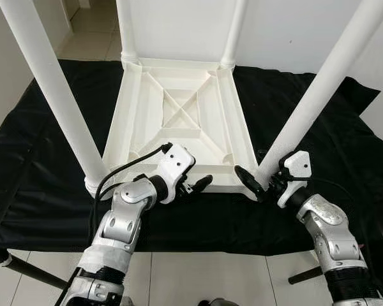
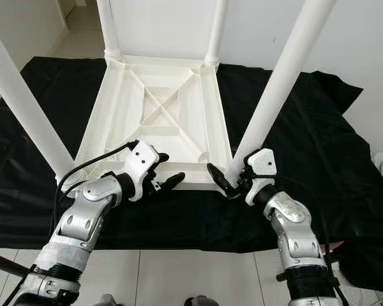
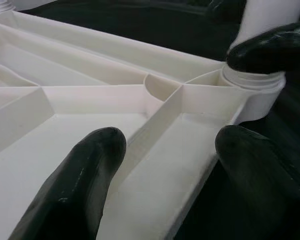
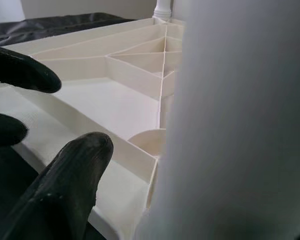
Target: Building children table
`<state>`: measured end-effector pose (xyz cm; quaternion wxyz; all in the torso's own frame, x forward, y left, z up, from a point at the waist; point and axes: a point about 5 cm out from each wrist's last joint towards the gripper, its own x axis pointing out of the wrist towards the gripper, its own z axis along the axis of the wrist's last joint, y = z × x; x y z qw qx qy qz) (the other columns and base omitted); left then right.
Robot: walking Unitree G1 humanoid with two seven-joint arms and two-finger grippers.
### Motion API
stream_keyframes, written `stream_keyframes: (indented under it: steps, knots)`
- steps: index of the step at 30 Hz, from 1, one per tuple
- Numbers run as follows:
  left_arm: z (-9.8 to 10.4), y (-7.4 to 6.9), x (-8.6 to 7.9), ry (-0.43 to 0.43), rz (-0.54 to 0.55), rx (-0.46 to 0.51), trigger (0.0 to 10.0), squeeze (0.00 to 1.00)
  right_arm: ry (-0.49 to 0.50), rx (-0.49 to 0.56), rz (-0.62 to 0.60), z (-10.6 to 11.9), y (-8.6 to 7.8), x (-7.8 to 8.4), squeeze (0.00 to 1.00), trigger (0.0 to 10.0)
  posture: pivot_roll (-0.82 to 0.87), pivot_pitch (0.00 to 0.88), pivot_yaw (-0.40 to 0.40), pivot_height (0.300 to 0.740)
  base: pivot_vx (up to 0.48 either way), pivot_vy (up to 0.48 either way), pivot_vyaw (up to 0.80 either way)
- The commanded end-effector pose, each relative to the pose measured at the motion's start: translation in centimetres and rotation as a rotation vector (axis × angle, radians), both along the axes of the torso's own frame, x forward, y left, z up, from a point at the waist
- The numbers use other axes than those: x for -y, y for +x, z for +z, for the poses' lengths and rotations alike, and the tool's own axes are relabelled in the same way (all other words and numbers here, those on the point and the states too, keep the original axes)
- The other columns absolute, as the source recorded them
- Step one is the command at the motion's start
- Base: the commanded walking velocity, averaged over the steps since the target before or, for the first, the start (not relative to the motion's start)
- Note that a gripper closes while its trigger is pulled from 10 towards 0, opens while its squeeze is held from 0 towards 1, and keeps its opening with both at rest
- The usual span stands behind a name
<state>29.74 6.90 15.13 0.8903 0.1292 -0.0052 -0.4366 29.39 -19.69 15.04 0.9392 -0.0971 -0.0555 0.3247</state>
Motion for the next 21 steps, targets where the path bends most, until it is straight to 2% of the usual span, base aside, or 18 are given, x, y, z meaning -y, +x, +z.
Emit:
stream_keyframes:
  steps: [1,3,4,9,16,21]
  knots:
    - [0.1,-0.6,0.3,0.009,-0.060,0.003,10.0,0.00,0.005,-0.011,0.027,-0.2,0.0,0.2,0.00,4.2,-0.05,0.035,-0.043,0.740,0.000,0.000,0.00]
    - [0.1,-0.8,0.5,0.012,-0.070,0.014,10.0,0.00,0.000,-0.015,0.037,-0.2,0.0,0.4,0.00,4.0,-0.05,0.032,-0.046,0.740,0.000,0.000,0.00]
    - [0.1,-1.3,0.7,0.018,-0.097,0.028,10.0,0.00,-0.007,-0.022,0.043,-0.4,0.0,0.6,0.00,0.0,-0.05,0.026,-0.048,0.740,0.000,0.000,0.00]
    - [-0.1,-2.3,1.2,0.032,-0.164,0.030,10.0,0.00,0.008,-0.040,0.036,-0.7,0.1,1.0,0.00,0.0,-0.05,0.016,-0.051,0.740,0.000,0.000,0.00]
    - [-0.3,-2.4,1.3,0.041,-0.173,0.031,10.0,0.00,0.057,-0.046,-0.011,-0.9,-0.1,0.2,0.00,0.0,-0.06,0.015,-0.050,0.740,0.000,0.000,0.00]
    - [-0.2,-2.2,1.2,0.048,-0.152,0.051,10.0,0.00,0.051,-0.054,-0.163,-1.9,-0.4,-0.5,0.00,0.0,-0.07,0.014,-0.048,0.740,0.000,0.000,0.00]
